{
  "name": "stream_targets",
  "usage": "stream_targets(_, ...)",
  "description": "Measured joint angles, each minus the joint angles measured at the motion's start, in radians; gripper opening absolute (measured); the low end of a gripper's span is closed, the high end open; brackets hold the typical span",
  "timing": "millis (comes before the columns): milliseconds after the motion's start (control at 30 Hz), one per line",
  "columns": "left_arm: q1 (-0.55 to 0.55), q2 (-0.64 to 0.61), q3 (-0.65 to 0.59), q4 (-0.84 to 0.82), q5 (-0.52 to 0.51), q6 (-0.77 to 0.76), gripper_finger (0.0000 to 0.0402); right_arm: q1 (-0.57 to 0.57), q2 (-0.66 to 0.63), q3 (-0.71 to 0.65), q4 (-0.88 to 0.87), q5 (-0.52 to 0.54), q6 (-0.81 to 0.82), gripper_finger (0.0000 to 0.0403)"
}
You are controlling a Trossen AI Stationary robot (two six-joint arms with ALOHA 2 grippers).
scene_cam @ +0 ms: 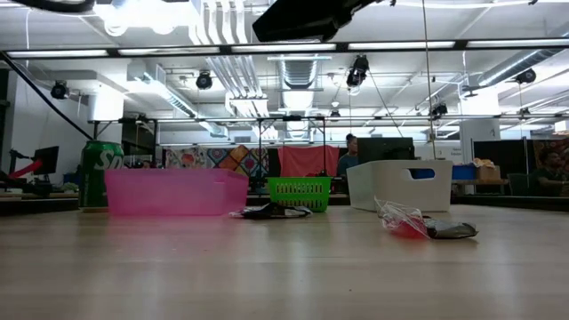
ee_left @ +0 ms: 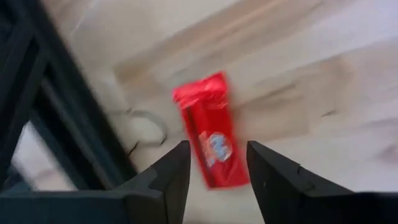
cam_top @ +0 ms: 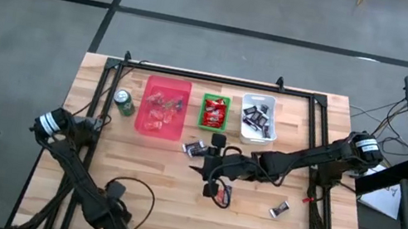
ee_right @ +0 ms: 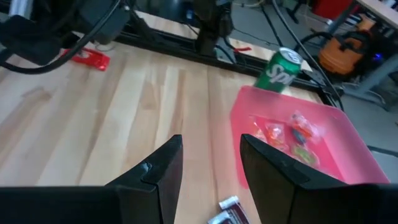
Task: Sort candy
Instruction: Put the red chocolate into the green bin
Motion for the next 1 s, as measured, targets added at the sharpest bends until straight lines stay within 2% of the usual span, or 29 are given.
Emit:
stream_targets(100,-0.005,0.003,0.005,0.005,-0.064,-0.005,0.0149,0.001,0.001,0.0,0.015,-0.002,-0.008,0.0155)
stream_targets(400,-0.007,0.004,-0.038,0.054,-0.018,-0.045,0.0154,0.001,0.001,0.0,0.004,-0.003,-0.002,0.0155)
stream_targets(700,-0.04,0.014,-0.097,0.103,-0.015,-0.105,0.0192,0.001,0.005,-0.001,0.004,-0.003,0.001,0.0155)
stream_targets(900,-0.047,0.054,-0.111,0.138,-0.015,-0.084,0.0188,0.001,0.005,-0.002,0.003,-0.003,0.008,0.0155)
stream_targets(1000,-0.048,0.06,-0.105,0.14,-0.028,-0.072,0.017,0.001,0.005,-0.002,0.002,-0.003,0.009,0.0155)
